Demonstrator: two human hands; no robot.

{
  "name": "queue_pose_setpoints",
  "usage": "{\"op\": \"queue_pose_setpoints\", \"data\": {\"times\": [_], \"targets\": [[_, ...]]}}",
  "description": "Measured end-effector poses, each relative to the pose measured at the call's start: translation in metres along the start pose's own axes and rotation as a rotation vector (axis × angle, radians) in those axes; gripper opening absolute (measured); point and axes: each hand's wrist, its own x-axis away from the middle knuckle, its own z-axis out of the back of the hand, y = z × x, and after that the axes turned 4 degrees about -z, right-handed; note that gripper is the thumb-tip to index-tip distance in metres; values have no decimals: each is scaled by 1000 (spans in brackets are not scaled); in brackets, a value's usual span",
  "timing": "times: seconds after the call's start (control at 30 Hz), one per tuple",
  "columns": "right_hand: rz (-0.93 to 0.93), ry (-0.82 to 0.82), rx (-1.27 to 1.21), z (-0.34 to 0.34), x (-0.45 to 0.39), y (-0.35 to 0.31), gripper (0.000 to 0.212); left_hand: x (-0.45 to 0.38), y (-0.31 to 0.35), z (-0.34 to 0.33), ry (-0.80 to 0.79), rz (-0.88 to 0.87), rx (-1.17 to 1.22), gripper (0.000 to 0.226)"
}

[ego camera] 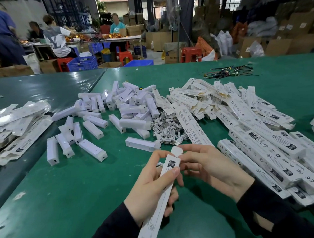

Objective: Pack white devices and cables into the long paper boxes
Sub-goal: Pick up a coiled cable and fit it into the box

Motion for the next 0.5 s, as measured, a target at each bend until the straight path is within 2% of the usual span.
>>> {"op": "queue_pose_setpoints", "data": {"times": [0.2,0.4,0.5], "targets": [[94,139,147,-2,2,0,21,-2,-3,1,15,-31,-64,15],[100,132,159,-3,3,-2,18,-2,-2,4,9,-31,-78,14],[87,128,157,-5,3,1,18,-1,-4,4,3,-35,-95,20]]}}
